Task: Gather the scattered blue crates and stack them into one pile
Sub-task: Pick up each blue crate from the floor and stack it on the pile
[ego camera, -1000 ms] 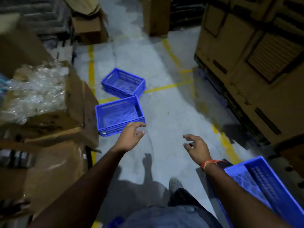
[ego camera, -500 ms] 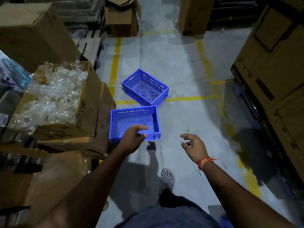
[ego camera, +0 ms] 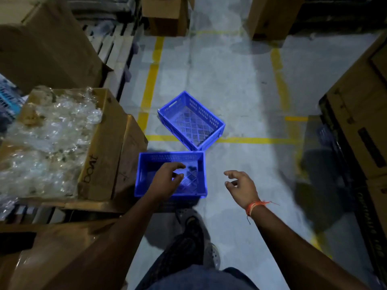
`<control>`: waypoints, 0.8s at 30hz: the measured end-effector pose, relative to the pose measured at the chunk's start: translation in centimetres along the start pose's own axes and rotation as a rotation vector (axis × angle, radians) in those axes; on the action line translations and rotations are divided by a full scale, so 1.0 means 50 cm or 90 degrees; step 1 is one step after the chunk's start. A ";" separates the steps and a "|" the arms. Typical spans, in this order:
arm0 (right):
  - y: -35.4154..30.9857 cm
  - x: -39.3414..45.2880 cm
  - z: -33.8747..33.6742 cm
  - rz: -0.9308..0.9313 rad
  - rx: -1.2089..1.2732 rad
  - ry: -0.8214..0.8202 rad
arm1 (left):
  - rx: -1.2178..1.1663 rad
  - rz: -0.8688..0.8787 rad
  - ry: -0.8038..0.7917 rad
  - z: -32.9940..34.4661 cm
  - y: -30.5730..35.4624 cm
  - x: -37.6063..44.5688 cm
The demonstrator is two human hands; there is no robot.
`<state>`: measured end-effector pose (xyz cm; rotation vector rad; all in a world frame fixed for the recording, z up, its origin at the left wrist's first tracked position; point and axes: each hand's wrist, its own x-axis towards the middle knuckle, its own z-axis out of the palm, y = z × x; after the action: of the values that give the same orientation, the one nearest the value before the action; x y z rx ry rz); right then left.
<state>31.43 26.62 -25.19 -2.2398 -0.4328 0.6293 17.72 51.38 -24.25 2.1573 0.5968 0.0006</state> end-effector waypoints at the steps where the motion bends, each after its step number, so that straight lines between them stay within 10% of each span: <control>1: -0.002 0.036 0.013 0.002 -0.005 -0.009 | -0.005 -0.010 0.004 0.001 -0.014 0.034; 24: 0.470 0.651 0.591 -0.004 -0.242 -0.173 | 0.130 -0.315 0.074 0.329 -0.789 0.419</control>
<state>44.25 44.01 -70.12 -2.5144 -0.7487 0.9165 23.30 67.53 -68.65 2.1569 1.2308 -0.2130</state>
